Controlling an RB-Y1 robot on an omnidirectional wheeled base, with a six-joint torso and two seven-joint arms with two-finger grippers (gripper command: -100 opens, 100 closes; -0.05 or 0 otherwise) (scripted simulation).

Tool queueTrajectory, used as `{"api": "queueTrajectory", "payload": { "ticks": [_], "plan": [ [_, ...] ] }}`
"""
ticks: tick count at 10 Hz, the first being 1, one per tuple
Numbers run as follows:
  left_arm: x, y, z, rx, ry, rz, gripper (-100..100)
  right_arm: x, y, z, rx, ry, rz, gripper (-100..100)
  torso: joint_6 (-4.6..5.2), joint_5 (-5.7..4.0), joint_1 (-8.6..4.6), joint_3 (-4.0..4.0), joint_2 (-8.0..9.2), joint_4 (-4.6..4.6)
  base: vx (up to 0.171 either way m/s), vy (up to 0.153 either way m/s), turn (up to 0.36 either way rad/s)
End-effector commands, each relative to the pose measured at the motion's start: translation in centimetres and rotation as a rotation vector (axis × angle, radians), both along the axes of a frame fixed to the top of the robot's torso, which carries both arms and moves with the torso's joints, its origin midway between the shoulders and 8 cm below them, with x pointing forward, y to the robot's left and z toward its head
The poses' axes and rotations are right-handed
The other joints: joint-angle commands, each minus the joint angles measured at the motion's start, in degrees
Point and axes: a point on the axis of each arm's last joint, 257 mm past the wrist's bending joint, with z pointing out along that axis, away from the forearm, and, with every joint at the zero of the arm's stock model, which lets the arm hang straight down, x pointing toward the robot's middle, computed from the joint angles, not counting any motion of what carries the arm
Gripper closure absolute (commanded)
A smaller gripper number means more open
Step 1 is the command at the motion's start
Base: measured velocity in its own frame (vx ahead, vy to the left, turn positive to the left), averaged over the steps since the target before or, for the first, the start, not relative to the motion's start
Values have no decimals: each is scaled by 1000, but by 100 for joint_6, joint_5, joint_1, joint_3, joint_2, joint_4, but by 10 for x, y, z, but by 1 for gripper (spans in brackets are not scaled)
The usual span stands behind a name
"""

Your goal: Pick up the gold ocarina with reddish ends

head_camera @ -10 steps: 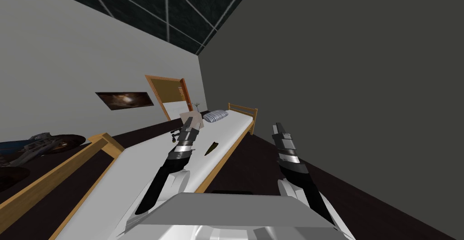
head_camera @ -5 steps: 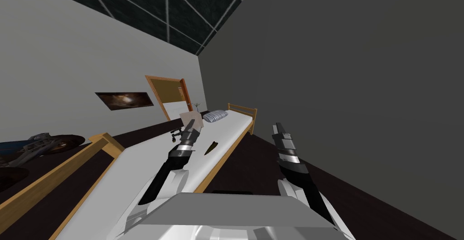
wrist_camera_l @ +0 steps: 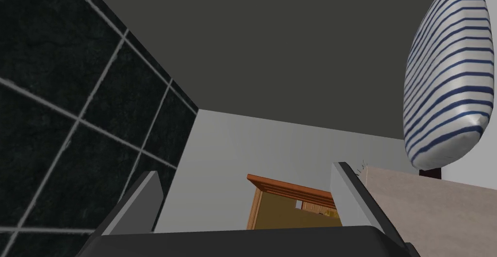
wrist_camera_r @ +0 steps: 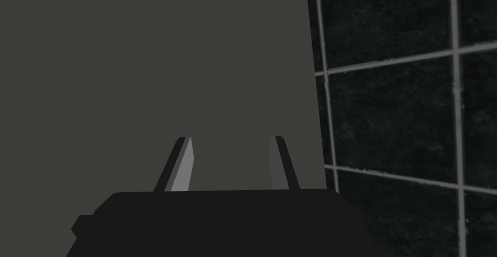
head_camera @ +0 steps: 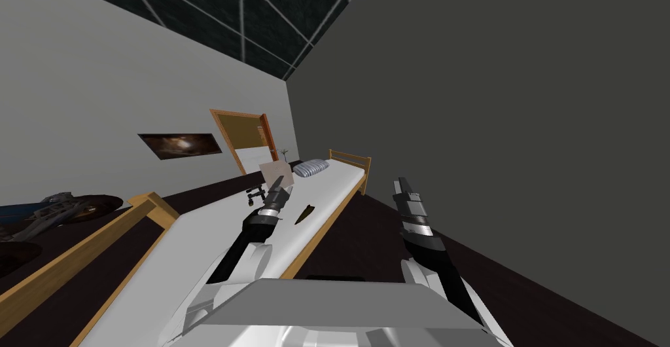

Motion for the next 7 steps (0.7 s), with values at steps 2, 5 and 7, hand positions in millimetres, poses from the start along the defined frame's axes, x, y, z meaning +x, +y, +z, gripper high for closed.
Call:
{"api": "queueTrajectory", "payload": {
  "ticks": [2, 5, 7],
  "plan": [
    [7, 3, -19, -36, 69, -5, -100, 0, 0, 0, 0, 0, 0, 0, 0, 0, 0, -1, -2, 0, 15, -4, 4],
    [18, 9, -51, -104, 170, -15, -100, 0, 0, 0, 0, 0, 0, 0, 0, -1, -2, -2, -3, -1, 19, -6, 8],
    [22, 10, -69, -143, 231, -19, -100, 0, 0, 0, 0, 0, 0, 0, 0, 0, -2, -2, -4, -1, 21, -9, 10]
  ]
}}
